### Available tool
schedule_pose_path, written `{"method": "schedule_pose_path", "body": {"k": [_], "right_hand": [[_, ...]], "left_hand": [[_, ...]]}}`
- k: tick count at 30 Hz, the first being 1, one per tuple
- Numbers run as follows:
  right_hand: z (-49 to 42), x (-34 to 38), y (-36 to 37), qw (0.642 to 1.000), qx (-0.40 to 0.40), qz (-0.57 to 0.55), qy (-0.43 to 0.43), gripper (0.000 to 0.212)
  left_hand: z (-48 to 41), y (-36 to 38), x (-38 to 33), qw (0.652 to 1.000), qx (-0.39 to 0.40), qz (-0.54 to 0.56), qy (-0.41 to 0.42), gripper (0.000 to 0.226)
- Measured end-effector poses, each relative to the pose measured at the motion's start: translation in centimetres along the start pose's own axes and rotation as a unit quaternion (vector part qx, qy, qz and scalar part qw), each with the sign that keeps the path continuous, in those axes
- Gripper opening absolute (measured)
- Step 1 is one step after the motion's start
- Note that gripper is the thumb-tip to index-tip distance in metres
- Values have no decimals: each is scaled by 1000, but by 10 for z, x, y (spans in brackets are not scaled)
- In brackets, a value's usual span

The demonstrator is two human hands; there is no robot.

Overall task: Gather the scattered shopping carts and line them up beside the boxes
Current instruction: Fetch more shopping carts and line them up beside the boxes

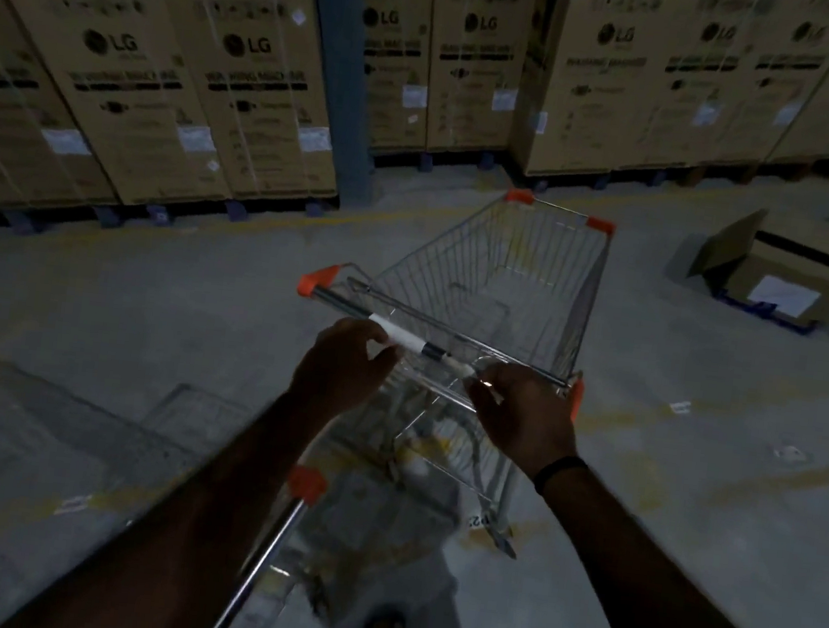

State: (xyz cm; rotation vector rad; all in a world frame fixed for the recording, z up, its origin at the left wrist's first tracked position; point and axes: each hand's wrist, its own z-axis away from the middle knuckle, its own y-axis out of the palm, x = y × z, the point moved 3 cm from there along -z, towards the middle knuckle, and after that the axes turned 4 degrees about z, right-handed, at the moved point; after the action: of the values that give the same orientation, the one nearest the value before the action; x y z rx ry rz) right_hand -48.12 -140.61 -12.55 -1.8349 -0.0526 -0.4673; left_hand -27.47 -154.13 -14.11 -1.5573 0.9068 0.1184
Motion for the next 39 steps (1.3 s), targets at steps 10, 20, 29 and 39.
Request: {"method": "schedule_pose_path", "body": {"k": [10,20,29,39], "right_hand": [[-47,-12,32,952,230,116,164,69],[-59,-19,32,949,237,109,178,75],[-46,-22,22,950,255,71,167,73],[-31,-36,7,947,248,58,195,74]], "left_hand": [[-90,66,54,978,60,-154,127,73],[-99,80,47,983,23,-125,134,62],[-96,86,39,981,52,-114,150,82],[-111,107,20,968,157,-112,158,83]]}}
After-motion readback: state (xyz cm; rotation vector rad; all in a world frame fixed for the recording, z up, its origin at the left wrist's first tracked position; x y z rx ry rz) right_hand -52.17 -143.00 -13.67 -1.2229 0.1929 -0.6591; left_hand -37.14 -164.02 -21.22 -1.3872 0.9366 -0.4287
